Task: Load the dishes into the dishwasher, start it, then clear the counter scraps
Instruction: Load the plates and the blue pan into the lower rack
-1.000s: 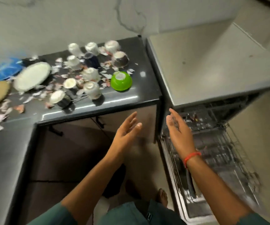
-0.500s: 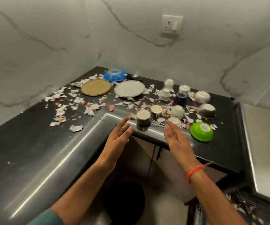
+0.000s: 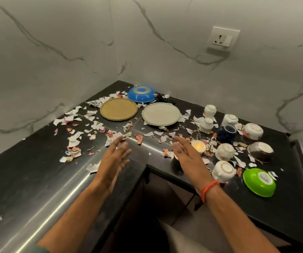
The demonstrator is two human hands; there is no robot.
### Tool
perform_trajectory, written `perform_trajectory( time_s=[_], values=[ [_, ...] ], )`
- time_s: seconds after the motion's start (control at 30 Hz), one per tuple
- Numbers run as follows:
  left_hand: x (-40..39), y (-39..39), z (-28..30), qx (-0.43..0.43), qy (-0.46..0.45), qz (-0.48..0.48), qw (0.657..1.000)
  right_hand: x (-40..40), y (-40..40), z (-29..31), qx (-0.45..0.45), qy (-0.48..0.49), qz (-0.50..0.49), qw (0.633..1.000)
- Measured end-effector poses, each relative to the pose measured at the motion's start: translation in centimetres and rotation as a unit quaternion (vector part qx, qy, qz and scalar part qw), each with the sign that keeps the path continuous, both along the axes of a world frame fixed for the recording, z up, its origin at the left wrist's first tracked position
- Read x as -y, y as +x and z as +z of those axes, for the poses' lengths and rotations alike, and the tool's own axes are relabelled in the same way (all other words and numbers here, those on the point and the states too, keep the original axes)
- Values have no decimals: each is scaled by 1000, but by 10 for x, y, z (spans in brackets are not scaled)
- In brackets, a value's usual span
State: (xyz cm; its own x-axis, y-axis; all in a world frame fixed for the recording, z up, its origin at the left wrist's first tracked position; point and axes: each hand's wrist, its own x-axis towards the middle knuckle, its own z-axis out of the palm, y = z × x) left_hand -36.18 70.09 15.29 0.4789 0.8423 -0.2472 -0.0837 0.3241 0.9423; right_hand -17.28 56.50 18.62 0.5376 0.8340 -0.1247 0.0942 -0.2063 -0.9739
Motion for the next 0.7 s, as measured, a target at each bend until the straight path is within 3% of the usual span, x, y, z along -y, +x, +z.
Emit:
perform_trajectory(
  time_s=[0.2,0.37,0.57,0.7],
  values=[
    [-53,20,-3,17,-53,46,997,-67,42,0,-121,-7,-19,992],
    [-107,55,-12,-15,-62,75,995,-125,95,-7,-116,-64,5,991],
    [-167,106,-53,-175,41,63,982,-189,155,-30,-163,-134,-3,977],
    [-207,126,-81,-318,171,25,932,-216,185,-57,-178,-171,-59,967]
  ],
)
